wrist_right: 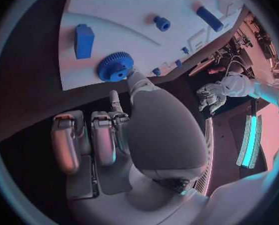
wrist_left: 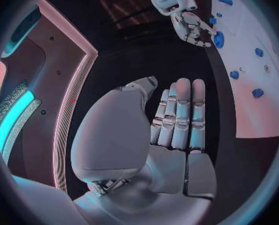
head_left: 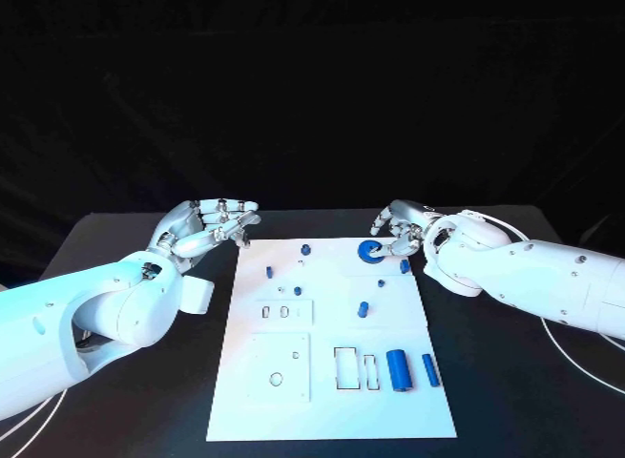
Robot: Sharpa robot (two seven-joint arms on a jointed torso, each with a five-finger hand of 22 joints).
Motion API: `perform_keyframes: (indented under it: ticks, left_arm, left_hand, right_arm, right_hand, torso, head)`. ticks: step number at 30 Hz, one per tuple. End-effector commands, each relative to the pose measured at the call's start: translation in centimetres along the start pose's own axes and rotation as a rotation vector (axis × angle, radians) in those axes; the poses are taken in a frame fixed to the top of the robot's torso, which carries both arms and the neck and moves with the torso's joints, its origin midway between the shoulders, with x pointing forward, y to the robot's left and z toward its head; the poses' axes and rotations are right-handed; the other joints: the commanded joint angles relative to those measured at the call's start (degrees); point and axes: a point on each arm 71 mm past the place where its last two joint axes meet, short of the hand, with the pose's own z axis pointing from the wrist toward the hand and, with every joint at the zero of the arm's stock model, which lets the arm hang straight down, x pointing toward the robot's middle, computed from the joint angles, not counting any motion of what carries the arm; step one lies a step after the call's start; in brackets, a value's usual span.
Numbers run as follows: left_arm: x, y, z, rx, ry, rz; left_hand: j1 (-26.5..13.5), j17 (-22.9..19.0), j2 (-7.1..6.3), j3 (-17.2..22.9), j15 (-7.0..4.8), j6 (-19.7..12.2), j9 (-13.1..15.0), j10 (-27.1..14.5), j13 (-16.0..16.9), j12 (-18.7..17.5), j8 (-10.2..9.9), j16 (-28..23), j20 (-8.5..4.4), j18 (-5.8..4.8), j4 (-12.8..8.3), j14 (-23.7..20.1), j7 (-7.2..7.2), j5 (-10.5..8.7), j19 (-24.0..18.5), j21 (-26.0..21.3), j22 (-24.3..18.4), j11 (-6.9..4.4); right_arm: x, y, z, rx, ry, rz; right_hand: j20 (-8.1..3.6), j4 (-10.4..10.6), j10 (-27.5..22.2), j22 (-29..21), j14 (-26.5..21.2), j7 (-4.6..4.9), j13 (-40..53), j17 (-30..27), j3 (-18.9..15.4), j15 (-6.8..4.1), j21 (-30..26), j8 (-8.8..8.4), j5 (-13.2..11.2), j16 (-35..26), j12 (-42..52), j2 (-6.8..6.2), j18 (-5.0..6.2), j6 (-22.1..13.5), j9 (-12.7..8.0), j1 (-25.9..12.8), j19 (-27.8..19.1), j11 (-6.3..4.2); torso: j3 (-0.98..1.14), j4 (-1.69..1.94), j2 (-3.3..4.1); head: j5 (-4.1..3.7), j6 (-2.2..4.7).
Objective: Assemble the parts on the task board
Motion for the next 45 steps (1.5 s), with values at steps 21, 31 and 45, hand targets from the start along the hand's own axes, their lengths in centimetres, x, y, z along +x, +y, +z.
perform_keyframes:
  ticks: [21, 31, 45]
  left_arm:
    - [0.2, -0.1, 0.1, 0.002, 0.011, -0.007]
    - [0.2, -0.1, 0.1, 0.003, 0.012, -0.007]
    - [0.2, -0.1, 0.1, 0.002, 0.013, -0.008]
  left_hand:
    - [0.6, 0.1, 0.40, 0.9, -0.03, -0.1, 0.1, 0.1, 0.1, -0.1, 0.2, 0.6, 0.04, 1.18, -0.4, -0.5, 0.29, -0.18, -0.6, 0.9, 0.5, 0.13]
    - [0.6, 0.1, 0.44, 1.0, -0.03, -0.1, 0.2, 0.1, 0.1, -0.1, 0.2, 0.7, 0.04, 1.18, -0.5, -0.5, 0.30, -0.17, -0.7, 0.9, 0.5, 0.14]
    - [0.7, 0.1, 0.56, 1.2, -0.02, -0.1, 0.2, 0.1, 0.1, -0.1, 0.2, 0.8, 0.05, 1.18, -0.6, -0.6, 0.32, -0.18, -0.7, 1.1, 0.6, 0.15]
  right_arm:
    - [1.2, 0.1, 0.3, -0.007, 0.056, -0.052]
    - [1.7, 0.4, 0.4, -0.008, 0.078, -0.051]
    - [0.8, 2.6, -0.1, -0.070, -0.114, -0.113]
  right_hand:
    - [0.63, 0.2, 6.0, 15.1, 6.1, -0.20, 15.0, 15.1, 0.4, 0.32, 0.2, 1.13, 0.1, 0.2, 0.2, 0.68, -0.78, 0.5, 0.3, 1.4, 6.0, 0.38]
    - [0.12, 0.6, 6.0, 15.1, 6.1, -0.95, 15.0, 15.1, 3.0, -0.38, 0.2, 2.18, 0.1, 0.2, 0.2, 3.39, -0.78, 3.5, 0.3, 1.8, 6.0, -0.24]
    - [-0.64, -0.6, 6.0, 15.1, 6.1, -1.93, 15.0, 15.1, 7.4, -1.17, 0.2, 2.15, 0.1, 0.2, 0.2, 5.05, -0.78, 5.7, -0.2, 1.9, 6.0, -1.17]
  torso:
    - [0.00, -0.12, -0.01]
    - [-0.03, -0.10, -0.05]
    - [-0.02, -0.11, -0.11]
  head:
    - [0.16, -0.18]
    - [0.31, -0.31]
    - [0.74, -0.20]
